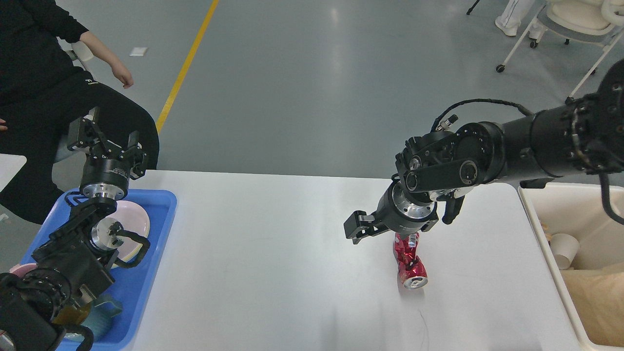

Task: Tidy desktop
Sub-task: 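Position the open right gripper above the crumpled red can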

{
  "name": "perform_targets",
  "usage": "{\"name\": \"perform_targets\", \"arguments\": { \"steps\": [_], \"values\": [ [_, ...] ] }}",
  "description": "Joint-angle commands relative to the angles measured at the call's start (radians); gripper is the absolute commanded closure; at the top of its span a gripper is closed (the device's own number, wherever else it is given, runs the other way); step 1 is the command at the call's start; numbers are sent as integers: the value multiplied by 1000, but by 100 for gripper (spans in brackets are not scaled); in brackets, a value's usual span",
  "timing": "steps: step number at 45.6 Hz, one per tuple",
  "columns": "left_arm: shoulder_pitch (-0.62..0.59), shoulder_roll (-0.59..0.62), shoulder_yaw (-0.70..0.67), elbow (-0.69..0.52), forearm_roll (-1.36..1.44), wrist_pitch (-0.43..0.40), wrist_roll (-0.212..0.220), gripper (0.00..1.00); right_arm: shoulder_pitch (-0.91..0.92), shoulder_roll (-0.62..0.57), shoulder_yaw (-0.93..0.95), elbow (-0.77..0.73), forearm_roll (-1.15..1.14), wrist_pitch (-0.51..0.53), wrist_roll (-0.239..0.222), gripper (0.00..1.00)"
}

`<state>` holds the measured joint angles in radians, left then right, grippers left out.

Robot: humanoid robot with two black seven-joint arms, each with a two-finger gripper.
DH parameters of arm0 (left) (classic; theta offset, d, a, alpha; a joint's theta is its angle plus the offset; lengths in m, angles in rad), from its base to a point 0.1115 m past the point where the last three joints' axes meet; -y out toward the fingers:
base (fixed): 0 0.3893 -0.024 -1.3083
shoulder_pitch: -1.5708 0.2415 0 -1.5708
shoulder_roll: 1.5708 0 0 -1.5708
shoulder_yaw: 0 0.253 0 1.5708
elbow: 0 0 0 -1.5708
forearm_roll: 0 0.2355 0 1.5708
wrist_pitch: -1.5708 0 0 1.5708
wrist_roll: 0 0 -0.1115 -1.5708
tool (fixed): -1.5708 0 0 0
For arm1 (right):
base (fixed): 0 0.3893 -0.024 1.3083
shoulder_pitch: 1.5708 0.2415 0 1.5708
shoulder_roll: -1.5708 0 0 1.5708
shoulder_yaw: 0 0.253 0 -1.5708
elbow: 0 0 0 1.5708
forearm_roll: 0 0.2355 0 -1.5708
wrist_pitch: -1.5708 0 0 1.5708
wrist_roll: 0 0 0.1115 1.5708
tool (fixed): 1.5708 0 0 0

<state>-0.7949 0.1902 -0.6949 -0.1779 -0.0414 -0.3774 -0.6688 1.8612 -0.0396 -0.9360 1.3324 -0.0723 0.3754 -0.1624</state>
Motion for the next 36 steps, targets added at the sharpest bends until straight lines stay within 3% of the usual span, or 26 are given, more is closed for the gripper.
{"name": "perform_targets", "arguments": {
  "steps": [1,23,36],
  "values": [
    [0,0,0,0,2,0,0,4,4,0,0,-7,0,23,0,0],
    [0,0,0,0,0,0,0,4,7,0,-4,-85,105,111,1,0],
    [0,0,0,0,0,0,0,4,1,0,-6,-122,105,112,1,0]
  ]
}}
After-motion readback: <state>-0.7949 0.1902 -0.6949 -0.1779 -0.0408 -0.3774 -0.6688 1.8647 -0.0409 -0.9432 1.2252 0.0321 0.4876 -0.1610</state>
